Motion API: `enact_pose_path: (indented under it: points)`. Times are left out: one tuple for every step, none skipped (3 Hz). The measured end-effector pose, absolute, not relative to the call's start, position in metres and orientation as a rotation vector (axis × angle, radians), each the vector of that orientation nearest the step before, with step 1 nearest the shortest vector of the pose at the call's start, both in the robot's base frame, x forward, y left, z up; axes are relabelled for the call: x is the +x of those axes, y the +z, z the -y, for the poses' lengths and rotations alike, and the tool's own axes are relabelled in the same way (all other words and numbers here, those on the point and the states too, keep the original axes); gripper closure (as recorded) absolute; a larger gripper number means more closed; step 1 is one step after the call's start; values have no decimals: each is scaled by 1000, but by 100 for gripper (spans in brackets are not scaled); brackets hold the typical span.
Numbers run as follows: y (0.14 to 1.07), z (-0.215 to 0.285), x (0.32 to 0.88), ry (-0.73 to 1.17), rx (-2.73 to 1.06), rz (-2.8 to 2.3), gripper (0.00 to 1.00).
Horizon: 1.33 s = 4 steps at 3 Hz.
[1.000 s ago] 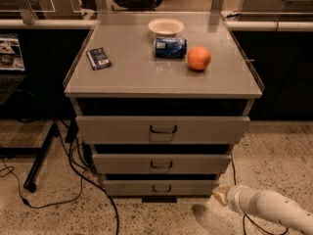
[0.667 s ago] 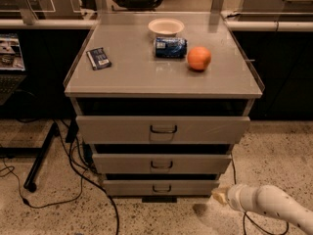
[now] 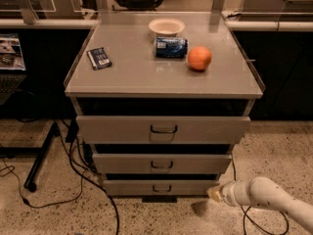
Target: Open bottom drawer
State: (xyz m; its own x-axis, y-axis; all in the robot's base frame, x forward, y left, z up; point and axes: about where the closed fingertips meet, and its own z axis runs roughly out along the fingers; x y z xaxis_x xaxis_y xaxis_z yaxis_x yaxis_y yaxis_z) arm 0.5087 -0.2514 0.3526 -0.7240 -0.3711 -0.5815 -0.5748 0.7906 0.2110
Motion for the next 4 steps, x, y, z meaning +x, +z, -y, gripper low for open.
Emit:
enact_pose_path:
  points:
    - [338,253,510,545,-672,-2471,100]
    - [304,258,515,580,-595,-2495,100]
    - [258,265,523,616,-492,-2509,100]
    - [240,268,530,615,-445,-2511,100]
